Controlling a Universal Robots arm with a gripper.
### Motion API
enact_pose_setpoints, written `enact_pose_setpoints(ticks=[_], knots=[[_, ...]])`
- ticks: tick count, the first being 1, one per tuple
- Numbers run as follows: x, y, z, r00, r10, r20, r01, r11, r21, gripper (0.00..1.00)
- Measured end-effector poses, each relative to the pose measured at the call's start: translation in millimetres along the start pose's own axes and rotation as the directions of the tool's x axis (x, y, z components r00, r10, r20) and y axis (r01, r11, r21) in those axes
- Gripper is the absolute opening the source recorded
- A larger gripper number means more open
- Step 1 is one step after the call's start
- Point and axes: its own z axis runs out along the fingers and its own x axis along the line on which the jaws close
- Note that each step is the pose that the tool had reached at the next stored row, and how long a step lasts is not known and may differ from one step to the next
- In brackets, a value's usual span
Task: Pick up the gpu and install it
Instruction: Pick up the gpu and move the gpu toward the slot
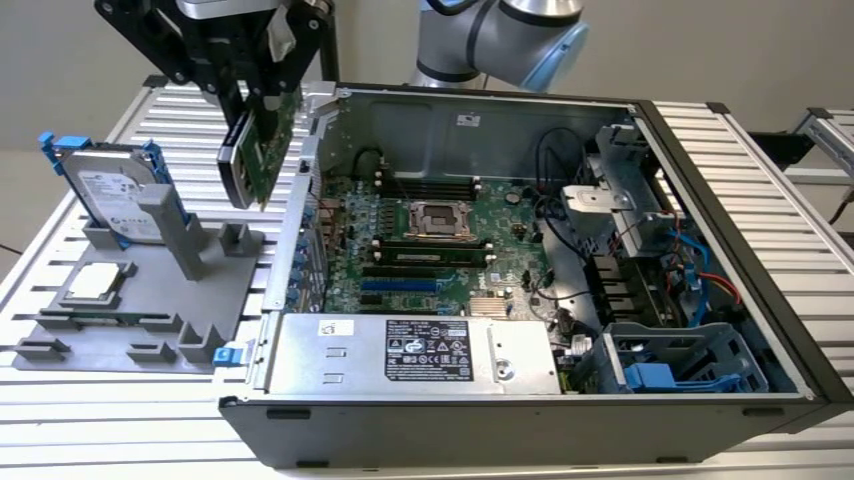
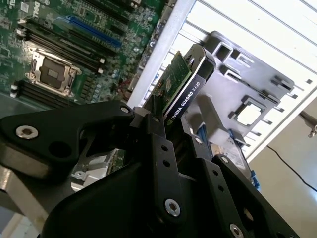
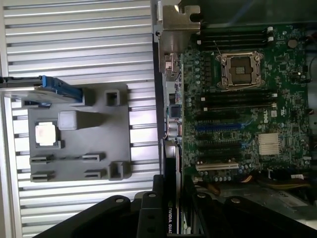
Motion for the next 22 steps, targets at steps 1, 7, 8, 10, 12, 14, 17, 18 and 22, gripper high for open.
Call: enact_pose_setpoints(ticks=[1,7,8,10,12,14,17,18,22], knots=[[-1.2,0.1,0.0,1.0,0.0,0.0,0.0,1.0,0.0,0.0],[-9.4,0.8,0.2,1.0,0.0,0.0,0.0,1.0,0.0,0.0],[-10.8,0.9,0.3,1.0,0.0,0.0,0.0,1.0,0.0,0.0],[-13.8,1.2,0.4,1.0,0.0,0.0,0.0,1.0,0.0,0.0],[-16.7,1.4,0.4,1.0,0.0,0.0,0.0,1.0,0.0,0.0],[-19.9,1.7,0.4,1.0,0.0,0.0,0.0,1.0,0.0001,0.0],[-24.6,2.1,0.6,1.0,0.0,0.0,0.0,1.0,0.0,0.0],[-26.3,2.3,0.6,1.0,0.0,0.0,0.0,1.0,0.0,0.0],[-32.6,2.9,0.8,1.0,0.0,0.0,0.0,1.0,0.0,0.0]])
